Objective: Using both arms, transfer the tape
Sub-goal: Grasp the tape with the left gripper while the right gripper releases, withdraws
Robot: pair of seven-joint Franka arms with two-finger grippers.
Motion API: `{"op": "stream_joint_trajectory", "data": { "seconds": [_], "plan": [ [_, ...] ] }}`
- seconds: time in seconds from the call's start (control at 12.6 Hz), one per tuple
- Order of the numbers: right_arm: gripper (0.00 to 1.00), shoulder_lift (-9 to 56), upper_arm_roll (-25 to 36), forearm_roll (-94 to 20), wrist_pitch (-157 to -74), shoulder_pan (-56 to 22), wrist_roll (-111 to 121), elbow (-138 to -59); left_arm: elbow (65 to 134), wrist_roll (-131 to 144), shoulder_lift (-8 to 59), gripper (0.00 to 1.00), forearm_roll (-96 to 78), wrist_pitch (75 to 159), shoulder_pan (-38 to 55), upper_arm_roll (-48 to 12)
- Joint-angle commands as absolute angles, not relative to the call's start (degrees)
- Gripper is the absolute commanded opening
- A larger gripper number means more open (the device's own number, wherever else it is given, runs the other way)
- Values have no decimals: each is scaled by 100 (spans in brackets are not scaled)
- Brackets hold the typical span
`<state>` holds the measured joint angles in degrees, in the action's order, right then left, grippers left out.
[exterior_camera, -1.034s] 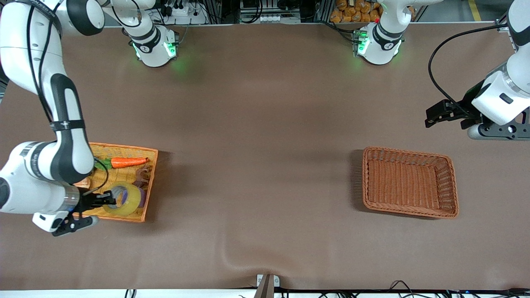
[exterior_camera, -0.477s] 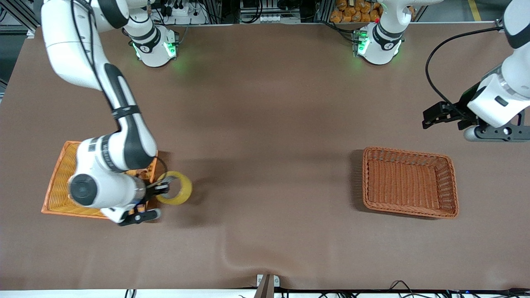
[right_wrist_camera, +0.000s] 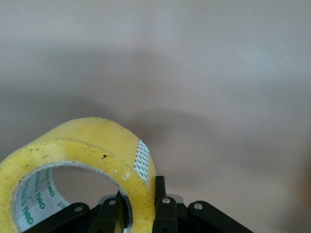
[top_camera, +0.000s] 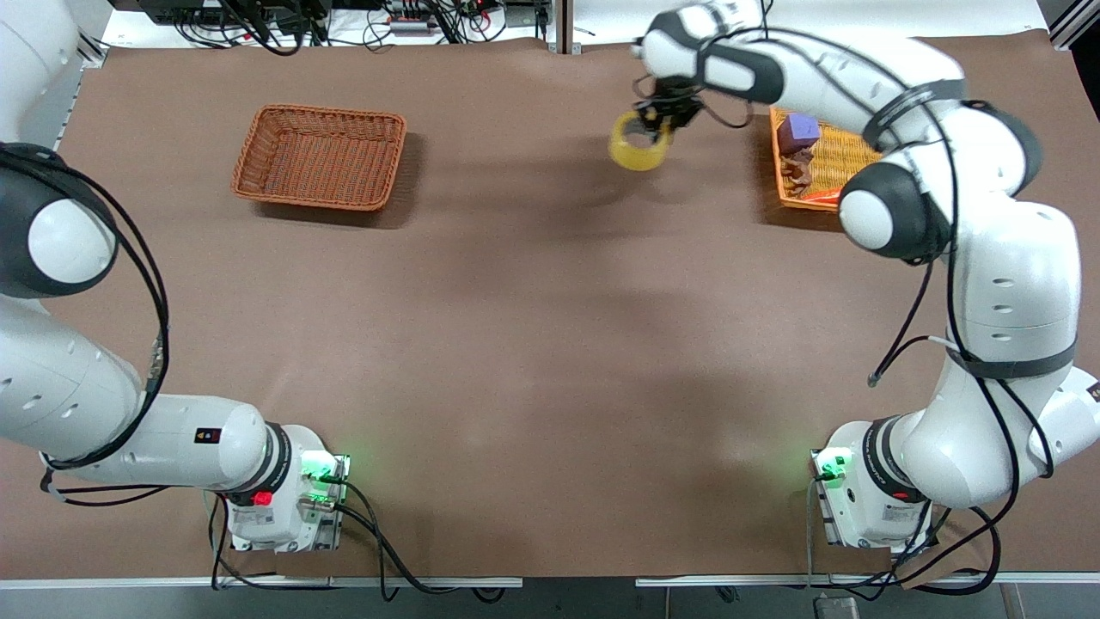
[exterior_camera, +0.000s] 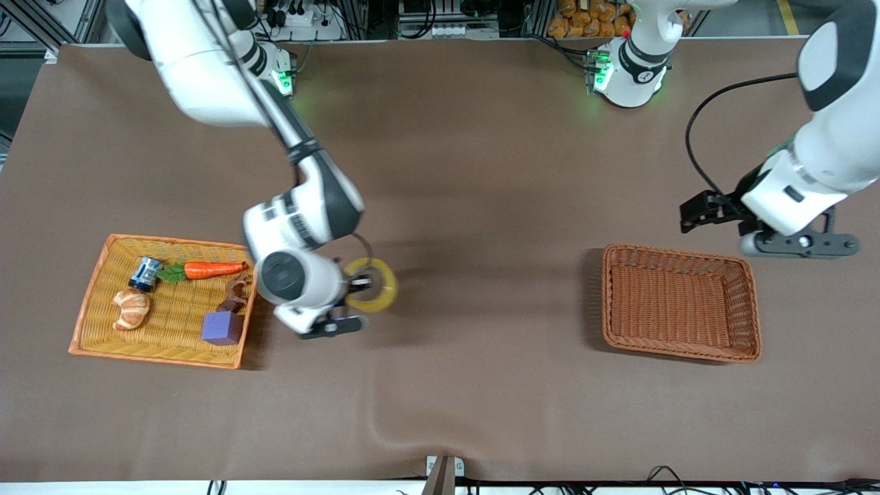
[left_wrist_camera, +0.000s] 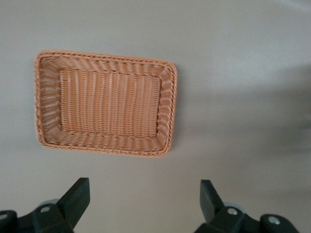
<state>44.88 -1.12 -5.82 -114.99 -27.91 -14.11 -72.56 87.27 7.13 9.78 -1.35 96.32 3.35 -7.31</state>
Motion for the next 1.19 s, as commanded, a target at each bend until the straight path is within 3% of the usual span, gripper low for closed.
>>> {"op": "stream_joint_trajectory", "data": {
  "seconds": [0.0,0.24,0.32,0.4,0.48,0.72,0.88,1.11],
  "plan": [
    [0,4544,-18,-641,-12392,-3322,-1607,-7479,8455,861,1440,100,35,9642,510,-729],
    [0,4623,-26,-650,-12401,-3489,-1679,-7559,8455,1239,1547,100,62,9642,615,-729],
    [12,4640,-26,-650,-12393,-3507,-1679,-7559,8472,1222,1538,100,44,9642,563,-721],
    [48,4658,-26,-642,-12419,-3516,-1661,-7559,8473,1222,1477,100,44,9642,519,-729],
    [99,4658,-18,-633,-12419,-3507,-1661,-7559,8464,1248,1494,100,44,9642,562,-721],
    [100,4509,113,-563,-12340,-3253,-1539,-7559,8473,1239,1773,100,-52,10070,606,-729],
    [100,4185,132,-563,-11501,-2814,-1040,-7550,8455,1187,2256,100,-79,10518,869,-738],
    [100,3623,149,-571,-11024,-1840,-66,-7646,8411,2025,2889,100,-61,11537,1703,-721]
  ]
}}
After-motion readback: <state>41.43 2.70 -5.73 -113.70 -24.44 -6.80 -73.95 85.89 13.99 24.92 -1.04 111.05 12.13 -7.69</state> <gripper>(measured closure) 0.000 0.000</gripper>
